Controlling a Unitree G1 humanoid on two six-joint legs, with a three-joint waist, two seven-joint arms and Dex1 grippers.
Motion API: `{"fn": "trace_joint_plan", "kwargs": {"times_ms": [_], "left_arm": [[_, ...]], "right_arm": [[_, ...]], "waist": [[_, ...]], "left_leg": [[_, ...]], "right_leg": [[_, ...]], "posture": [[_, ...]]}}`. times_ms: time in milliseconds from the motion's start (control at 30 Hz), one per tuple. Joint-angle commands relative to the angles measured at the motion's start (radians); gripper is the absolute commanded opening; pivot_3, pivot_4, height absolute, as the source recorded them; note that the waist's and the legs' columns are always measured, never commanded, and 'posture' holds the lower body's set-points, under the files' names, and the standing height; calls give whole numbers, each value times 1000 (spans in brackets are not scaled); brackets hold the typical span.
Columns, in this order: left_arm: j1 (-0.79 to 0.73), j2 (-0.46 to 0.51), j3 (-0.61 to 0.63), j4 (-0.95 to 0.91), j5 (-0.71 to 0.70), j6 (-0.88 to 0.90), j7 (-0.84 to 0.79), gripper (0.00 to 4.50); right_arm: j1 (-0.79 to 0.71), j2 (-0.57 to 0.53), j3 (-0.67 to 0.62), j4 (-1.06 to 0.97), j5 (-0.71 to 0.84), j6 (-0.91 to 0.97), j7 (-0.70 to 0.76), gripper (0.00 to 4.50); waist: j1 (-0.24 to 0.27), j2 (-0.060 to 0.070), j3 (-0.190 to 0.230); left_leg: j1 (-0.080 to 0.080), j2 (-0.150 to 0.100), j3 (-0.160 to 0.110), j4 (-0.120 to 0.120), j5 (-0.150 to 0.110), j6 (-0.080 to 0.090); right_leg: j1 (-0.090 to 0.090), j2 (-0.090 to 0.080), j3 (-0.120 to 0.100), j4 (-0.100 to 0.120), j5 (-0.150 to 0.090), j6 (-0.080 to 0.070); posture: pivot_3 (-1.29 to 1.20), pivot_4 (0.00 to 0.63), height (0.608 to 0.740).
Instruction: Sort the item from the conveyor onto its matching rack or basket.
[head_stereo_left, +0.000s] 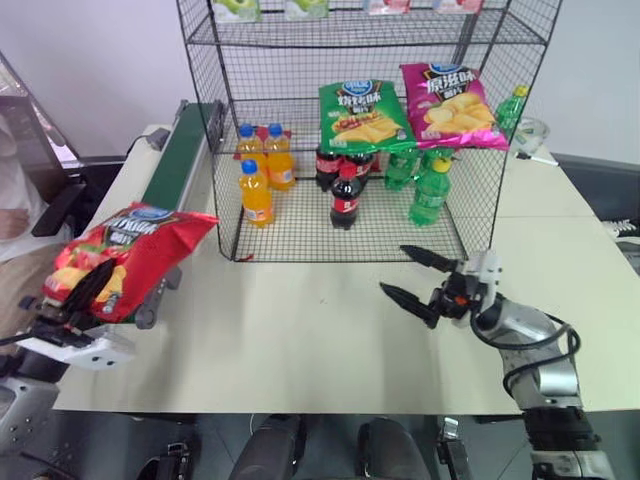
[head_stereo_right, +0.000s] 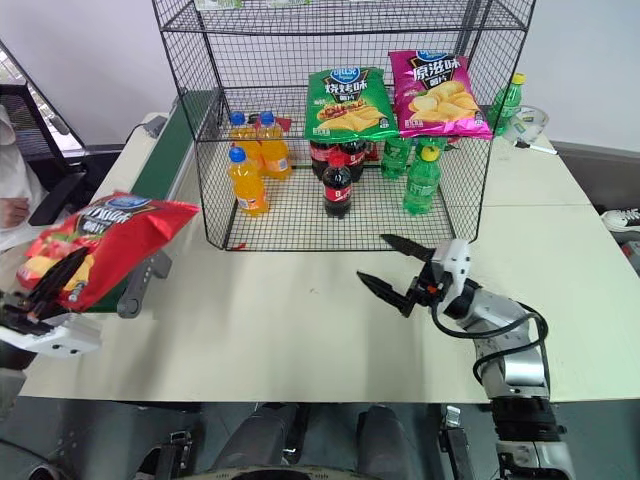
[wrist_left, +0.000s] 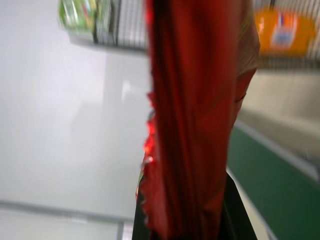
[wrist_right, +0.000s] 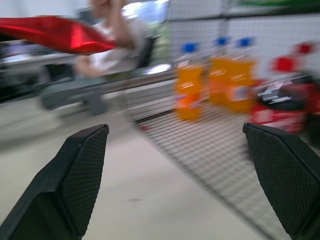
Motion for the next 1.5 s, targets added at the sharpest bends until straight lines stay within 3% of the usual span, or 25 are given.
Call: {"fn": "trace_joint_plan", "kwargs": {"times_ms": [33, 200, 367, 567, 833, 1233, 1500], "left_arm": [[-82, -23, -39, -100, -15, 25, -56, 12], [-265, -54, -128, -126, 1, 77, -123, 12], [-528, -100, -224, -68, 44, 187, -151, 12], [-692, -152, -316, 42, 130, 251, -116, 12], [-979, -274, -467, 347, 242, 341, 41, 12], [-1400, -445, -612, 925, 213, 351, 251, 12], [-1571, -515, -638, 1212, 161, 372, 364, 12]], "right_arm": [[29, 28, -62, -75, 6, -66, -79, 4500], [51, 84, -98, -136, 8, -96, -209, 4500], [76, 123, -43, -185, -84, -150, -282, 4500], [67, 114, -24, -180, -132, -175, -321, 4500], [48, 115, 12, -154, -140, -179, -324, 4500], [13, 121, 48, -173, -153, -156, -362, 4500], [13, 121, 64, -177, -161, -154, -382, 4500]], "waist": [[2, 0, 0], [2, 1, 1], [1, 2, 0], [-6, 2, 0], [1, 2, 0], [-1, -2, 2], [-17, -2, 3]], "left_leg": [[0, 0, 0, 0, 0, 0], [0, 0, 0, 0, 0, 0], [0, 2, -1, 2, 2, 1], [1, 2, 0, 0, 3, 0], [0, 2, -1, 3, 3, -1], [-1, 2, -1, 4, 4, -1], [-1, 1, 0, 4, 4, -1]], "right_leg": [[0, 0, 0, 0, 0, 0], [0, 1, 0, 0, 0, 0], [1, 5, 0, 1, 1, 0], [1, 7, 1, 2, 1, 0], [2, 8, 1, 2, 2, 1], [3, 8, 1, 3, 3, 3], [3, 7, 1, 4, 3, 3]], "posture": [[0, 150, 740], [0, 150, 740], [0, 150, 740], [0, 150, 740], [0, 150, 740], [0, 150, 740], [0, 150, 740]]}}
